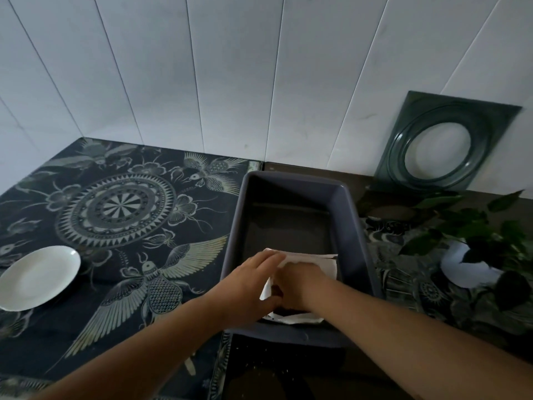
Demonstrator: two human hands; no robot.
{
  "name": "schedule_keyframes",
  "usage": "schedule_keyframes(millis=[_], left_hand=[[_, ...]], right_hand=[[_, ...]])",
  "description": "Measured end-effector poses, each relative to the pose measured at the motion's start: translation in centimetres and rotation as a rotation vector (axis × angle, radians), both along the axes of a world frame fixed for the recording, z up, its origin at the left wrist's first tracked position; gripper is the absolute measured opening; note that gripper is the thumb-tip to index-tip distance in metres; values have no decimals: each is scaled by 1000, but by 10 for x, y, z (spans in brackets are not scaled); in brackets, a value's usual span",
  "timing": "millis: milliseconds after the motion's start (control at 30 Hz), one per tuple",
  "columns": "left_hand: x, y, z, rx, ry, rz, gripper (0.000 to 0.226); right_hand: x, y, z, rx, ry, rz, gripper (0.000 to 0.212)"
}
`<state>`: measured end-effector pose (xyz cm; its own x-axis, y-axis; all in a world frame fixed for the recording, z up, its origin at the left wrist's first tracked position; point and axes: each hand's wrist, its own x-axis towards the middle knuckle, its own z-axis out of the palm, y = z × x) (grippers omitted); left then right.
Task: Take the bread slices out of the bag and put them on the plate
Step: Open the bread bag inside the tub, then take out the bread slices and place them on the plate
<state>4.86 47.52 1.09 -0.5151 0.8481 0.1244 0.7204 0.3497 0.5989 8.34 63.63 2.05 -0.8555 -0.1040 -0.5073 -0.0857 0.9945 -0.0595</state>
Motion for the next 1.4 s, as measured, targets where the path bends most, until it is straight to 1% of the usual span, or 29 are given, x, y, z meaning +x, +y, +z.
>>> schedule_keyframes(millis=[67,100,167,200,233,300,333,367,400,467,533,600,633,667,733,767,800,867,900,933,967,1000,1033,1067,1167,1233,1300,1367,1400], left_hand=[[1,-3,0,13,-26,16,78],[0,-5,0,7,-63,33,80],[0,-8,2,-29,-132,69,85],[1,-9,4,-36,-108,91,86],[3,-8,8,-22,-47,126,86],[6,-5,20,54,85,215,88],[6,-4,26,93,118,238,90],[5,-1,33,123,111,232,92],[4,4,40,152,49,198,94],[7,16,54,235,-192,100,91],[11,29,65,352,-381,82,73],[16,39,73,463,-464,108,51],[18,42,76,516,-500,116,44],[19,43,79,566,-538,124,40],[19,44,81,655,-617,143,35],[19,44,81,694,-669,154,31],[19,43,80,729,-736,166,29],[18,39,76,783,-895,195,32],[18,37,74,808,-978,206,35],[18,35,71,836,-1059,207,37],[19,32,68,858,-1138,200,37],[21,31,67,865,-1207,187,36],[23,30,66,850,-1246,171,35],[26,30,64,817,-1240,165,36],[33,32,62,700,-1060,239,42],[36,33,61,625,-991,328,50],[38,33,61,570,-1016,358,56],[37,33,61,536,-1053,373,58],[37,32,61,523,-1074,374,58]], right_hand=[[7,2,18,-18,82,-8,38],[10,4,27,-7,139,-1,34],[16,11,44,60,194,17,17],[17,14,55,84,203,20,20],[19,16,68,93,214,30,26],[20,21,94,115,236,53,30],[20,23,106,124,249,67,30],[21,25,120,126,259,82,32],[22,27,133,121,260,94,34],[22,28,161,94,234,106,38],[22,26,183,67,219,117,42],[21,27,199,46,239,103,43],[22,29,204,24,255,79,43],[24,32,207,-16,273,32,48],[33,44,204,-150,349,-115,76],[41,49,198,-246,446,-194,87],[51,53,187,-371,583,-276,92],[68,53,156,-701,857,-499,90],[75,50,139,-887,897,-641,89],[78,46,124,-1071,856,-767,90],[81,41,110,-1228,758,-863,92],[82,36,99,-1334,653,-910,92],[84,31,91,-1382,581,-908,90],[85,26,85,-1380,548,-879,87],[88,16,70,-1335,568,-831,66],[90,15,62,-1329,569,-816,50],[93,15,58,-1291,556,-795,39],[98,15,56,-1266,559,-795,37],[100,15,55,-1264,569,-801,39]])
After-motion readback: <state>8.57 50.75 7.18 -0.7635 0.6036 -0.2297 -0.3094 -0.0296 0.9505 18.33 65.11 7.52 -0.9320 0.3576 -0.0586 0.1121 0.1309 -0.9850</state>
